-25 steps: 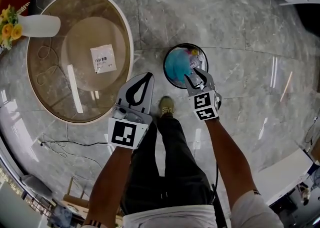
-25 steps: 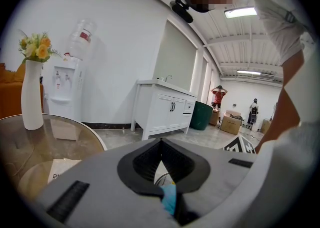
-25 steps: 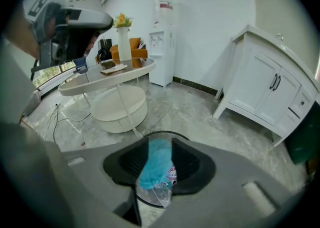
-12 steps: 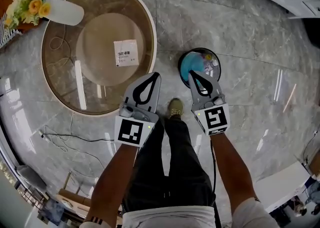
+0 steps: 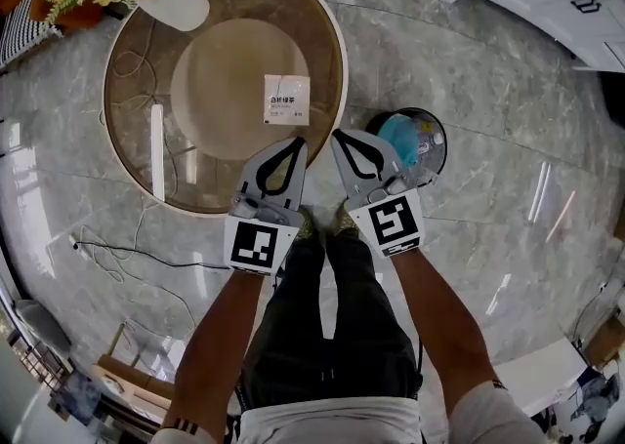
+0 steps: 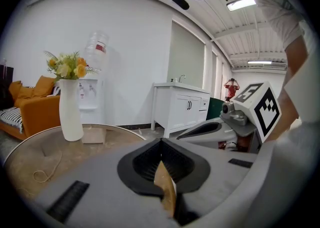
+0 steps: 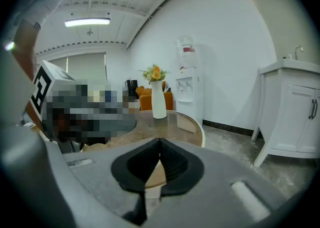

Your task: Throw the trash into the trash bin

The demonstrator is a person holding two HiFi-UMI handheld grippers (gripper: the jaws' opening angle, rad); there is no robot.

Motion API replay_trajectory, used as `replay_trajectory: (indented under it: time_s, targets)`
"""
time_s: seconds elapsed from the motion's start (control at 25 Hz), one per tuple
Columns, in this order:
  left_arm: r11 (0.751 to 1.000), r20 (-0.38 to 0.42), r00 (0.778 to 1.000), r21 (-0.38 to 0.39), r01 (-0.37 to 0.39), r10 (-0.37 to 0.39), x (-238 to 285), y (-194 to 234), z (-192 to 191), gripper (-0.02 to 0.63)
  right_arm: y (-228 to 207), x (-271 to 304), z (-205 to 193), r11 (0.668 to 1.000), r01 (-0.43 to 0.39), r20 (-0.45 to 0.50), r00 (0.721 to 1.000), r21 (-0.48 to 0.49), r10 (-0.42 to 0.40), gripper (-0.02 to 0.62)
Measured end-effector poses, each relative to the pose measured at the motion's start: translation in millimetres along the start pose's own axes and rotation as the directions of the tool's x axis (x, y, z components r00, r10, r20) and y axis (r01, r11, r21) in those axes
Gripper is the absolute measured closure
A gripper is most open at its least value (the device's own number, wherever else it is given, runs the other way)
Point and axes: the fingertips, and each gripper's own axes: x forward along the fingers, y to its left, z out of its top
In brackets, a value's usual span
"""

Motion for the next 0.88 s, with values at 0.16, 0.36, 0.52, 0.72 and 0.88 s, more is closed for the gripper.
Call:
replay_trajectory:
  time_s: [0.16, 0.36, 0.52, 0.72, 0.88]
  targets:
    - [0.999, 0.017, 0.999, 0.015, -0.041, 0.041, -10, 25, -4, 0.606, 19, 25, 5, 0.999, -0.040, -0.017, 0.999, -0.021, 0.040, 0.594]
    - [0.998, 0.006, 0.998, 0.019, -0.058, 0.058, -18, 49, -7, 0.606, 32, 57, -1, 0.998, -0.054, -0.079, 0.996, -0.029, 0.051, 0.588]
    - [0.998, 0.003, 0.998, 0.016, -0.064, 0.064, -28, 66, -13, 0.606, 39, 84, -14, 0.998, -0.053, -0.148, 0.988, -0.025, 0.048, 0.500]
    - [0.997, -0.009, 0.997, -0.002, -0.077, 0.077, -39, 90, -23, 0.606, 42, 114, -30, 1.000, -0.015, -0.241, 0.970, -0.009, 0.012, 0.413]
    - [0.997, -0.008, 0.997, -0.017, -0.080, 0.080, -44, 99, -29, 0.606, 40, 133, -47, 1.000, 0.018, -0.330, 0.944, -0.021, -0.023, 0.356]
